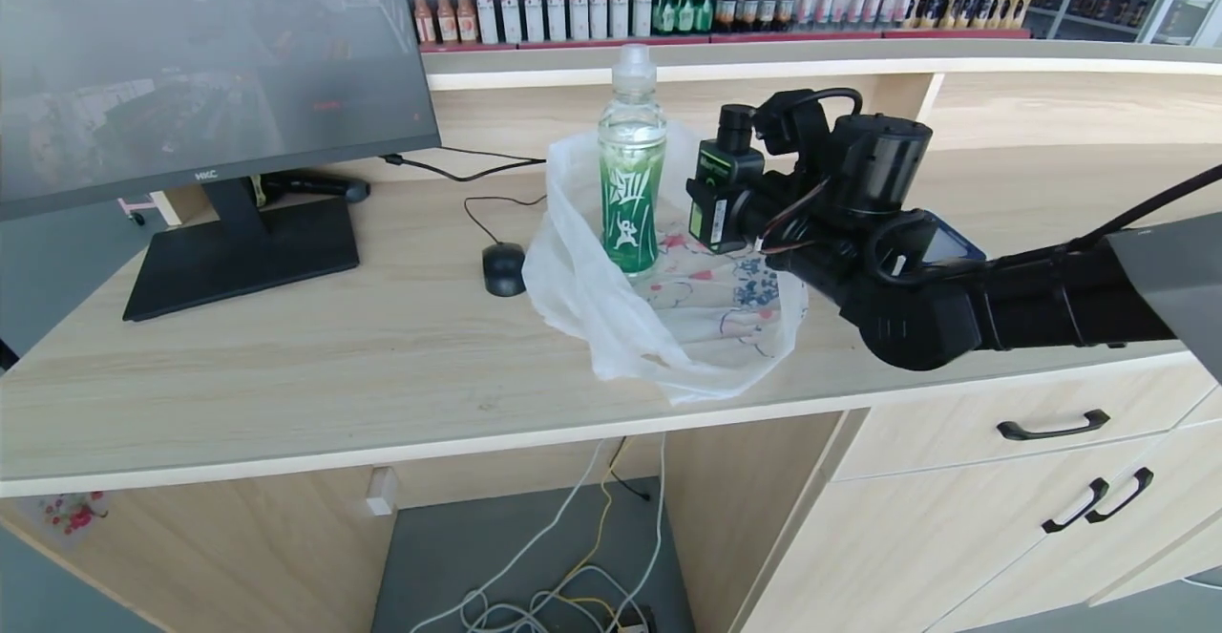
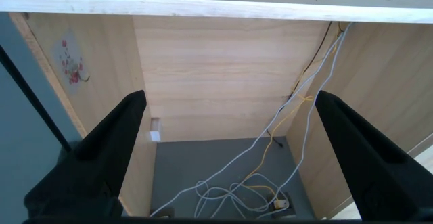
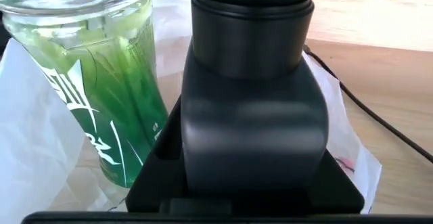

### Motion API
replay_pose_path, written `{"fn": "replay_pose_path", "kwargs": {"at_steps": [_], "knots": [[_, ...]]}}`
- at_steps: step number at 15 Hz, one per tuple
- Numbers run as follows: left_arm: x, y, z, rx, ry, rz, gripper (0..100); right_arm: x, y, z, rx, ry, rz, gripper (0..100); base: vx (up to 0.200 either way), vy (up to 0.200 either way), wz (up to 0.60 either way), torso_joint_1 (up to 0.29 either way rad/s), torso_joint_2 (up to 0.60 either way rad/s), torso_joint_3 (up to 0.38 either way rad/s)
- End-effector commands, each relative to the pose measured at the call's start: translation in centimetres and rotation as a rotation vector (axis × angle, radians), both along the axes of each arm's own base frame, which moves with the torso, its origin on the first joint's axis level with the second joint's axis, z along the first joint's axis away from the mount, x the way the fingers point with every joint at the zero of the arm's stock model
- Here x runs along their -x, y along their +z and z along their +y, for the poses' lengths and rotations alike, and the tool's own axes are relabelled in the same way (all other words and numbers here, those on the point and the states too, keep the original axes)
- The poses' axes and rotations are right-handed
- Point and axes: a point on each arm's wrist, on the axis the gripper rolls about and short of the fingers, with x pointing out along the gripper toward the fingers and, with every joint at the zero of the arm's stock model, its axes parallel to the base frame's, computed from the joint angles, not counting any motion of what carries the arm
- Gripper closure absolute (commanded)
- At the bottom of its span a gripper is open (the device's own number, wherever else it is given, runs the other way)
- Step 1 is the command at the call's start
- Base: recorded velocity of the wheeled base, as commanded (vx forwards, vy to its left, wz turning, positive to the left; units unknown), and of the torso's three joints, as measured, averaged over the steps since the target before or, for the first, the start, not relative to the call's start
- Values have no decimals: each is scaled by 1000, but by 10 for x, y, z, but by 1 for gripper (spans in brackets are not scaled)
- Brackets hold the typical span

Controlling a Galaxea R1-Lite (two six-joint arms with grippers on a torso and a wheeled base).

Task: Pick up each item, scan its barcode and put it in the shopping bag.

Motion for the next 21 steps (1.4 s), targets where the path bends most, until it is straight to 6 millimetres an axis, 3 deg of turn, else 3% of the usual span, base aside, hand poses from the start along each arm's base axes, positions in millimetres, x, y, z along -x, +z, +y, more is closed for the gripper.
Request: {"fn": "replay_pose_path", "kwargs": {"at_steps": [1, 7, 21], "knots": [[0, 0, 0, 0, 0, -1, 0, -6, -13, 2, 11, -1, 22, 100, 0, 0, 0, 0, 0, 0], [0, 0, 0, 0, 0, -1, 0, -15, -33, 7, -7, -8, 32, 100, 0, 0, 0, 0, 0, 0], [0, 0, 0, 0, 0, -1, 0, -14, -48, 13, 10, 0, 41, 100, 0, 0, 0, 0, 0, 0]]}}
